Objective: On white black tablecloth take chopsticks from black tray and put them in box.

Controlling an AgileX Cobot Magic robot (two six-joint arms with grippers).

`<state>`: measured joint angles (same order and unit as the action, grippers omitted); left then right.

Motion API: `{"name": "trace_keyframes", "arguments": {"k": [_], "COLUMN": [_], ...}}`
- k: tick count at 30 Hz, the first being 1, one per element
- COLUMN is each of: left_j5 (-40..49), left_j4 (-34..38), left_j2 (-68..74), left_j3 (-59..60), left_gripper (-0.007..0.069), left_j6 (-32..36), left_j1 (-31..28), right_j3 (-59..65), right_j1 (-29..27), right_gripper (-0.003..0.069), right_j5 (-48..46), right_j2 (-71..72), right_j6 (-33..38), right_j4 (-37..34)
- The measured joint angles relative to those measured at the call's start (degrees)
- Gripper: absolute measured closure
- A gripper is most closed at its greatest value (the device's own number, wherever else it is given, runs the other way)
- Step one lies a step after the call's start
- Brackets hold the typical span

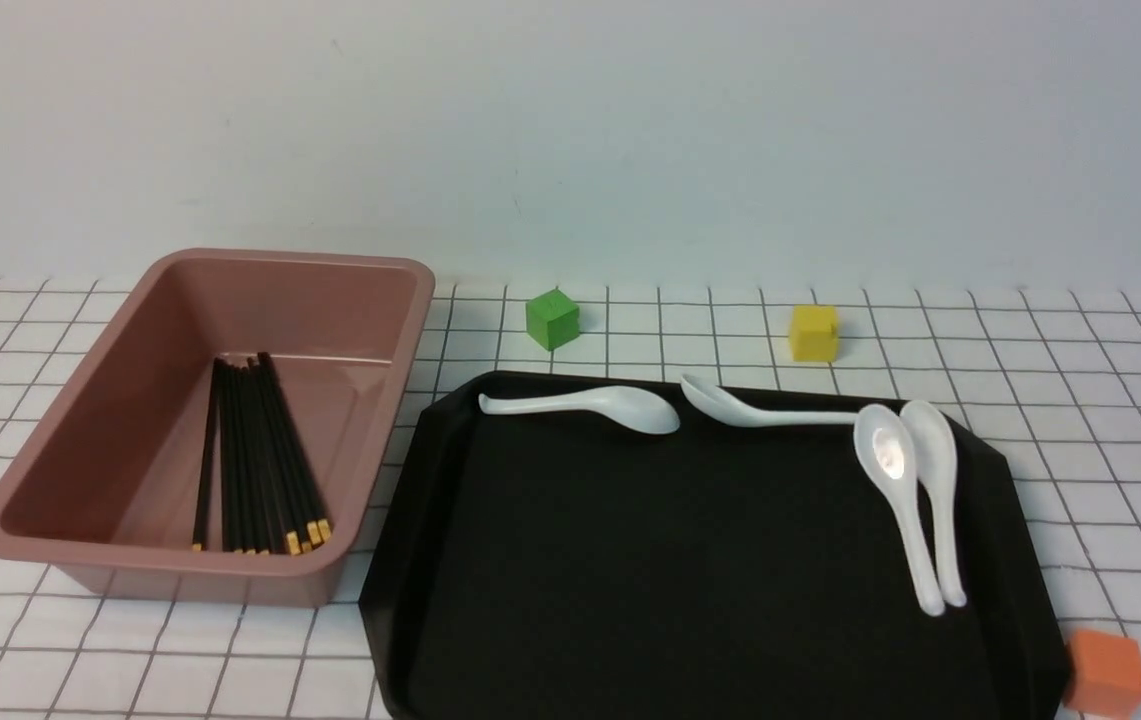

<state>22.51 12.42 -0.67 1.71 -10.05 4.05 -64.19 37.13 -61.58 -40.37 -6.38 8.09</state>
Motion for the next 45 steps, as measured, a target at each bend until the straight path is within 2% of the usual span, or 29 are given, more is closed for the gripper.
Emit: {"name": "trace_keyframes", "arguments": {"k": [1,2,5,6,7,8,13,28,41,45], "left_j5": [0.0,0.0,0.0,0.0,0.0,0.0,0.0,0.0,0.0,0.0], "left_j4": [0.0,0.0,0.0,0.0,0.0,0.0,0.0,0.0,0.0,0.0], "left_j2": [0.0,0.0,0.0,0.0,0.0,0.0,0.0,0.0,0.0,0.0], "left_j3": [0.0,0.0,0.0,0.0,0.0,0.0,0.0,0.0,0.0,0.0], "left_gripper": [0.0386,0.0386,0.0386,0.0386,0.0386,0.0386,0.0386,0.0386,0.0386,0.0386], "left_j6": [0.0,0.0,0.0,0.0,0.0,0.0,0.0,0.0,0.0,0.0], "left_j1": [0.0,0.0,0.0,0.0,0.0,0.0,0.0,0.0,0.0,0.0], "right_j3": [2.22,9.86,25.6,29.44,29.44,34.78,41.71,48.31,48.94,50.72], "right_j1": [0.0,0.0,0.0,0.0,0.0,0.0,0.0,0.0,0.0,-1.87], "right_gripper": [0.0658,0.0658,0.0657,0.0657,0.0657,0.0655,0.0652,0.0638,0.0621,0.0617], "right_j5": [0.86,8.77,24.4,29.14,30.05,37.17,47.75,47.75,45.64,46.85], "right_j2": [0.55,4.01,9.19,10.18,10.35,11.43,12.4,12.4,13.98,16.31], "right_j6": [-0.27,-0.78,-1.18,-1.24,-1.24,-1.36,-1.42,-1.54,-1.54,-1.54], "right_j4": [0.0,0.05,0.05,0.05,0.05,0.05,0.06,0.11,0.11,-0.22]}}
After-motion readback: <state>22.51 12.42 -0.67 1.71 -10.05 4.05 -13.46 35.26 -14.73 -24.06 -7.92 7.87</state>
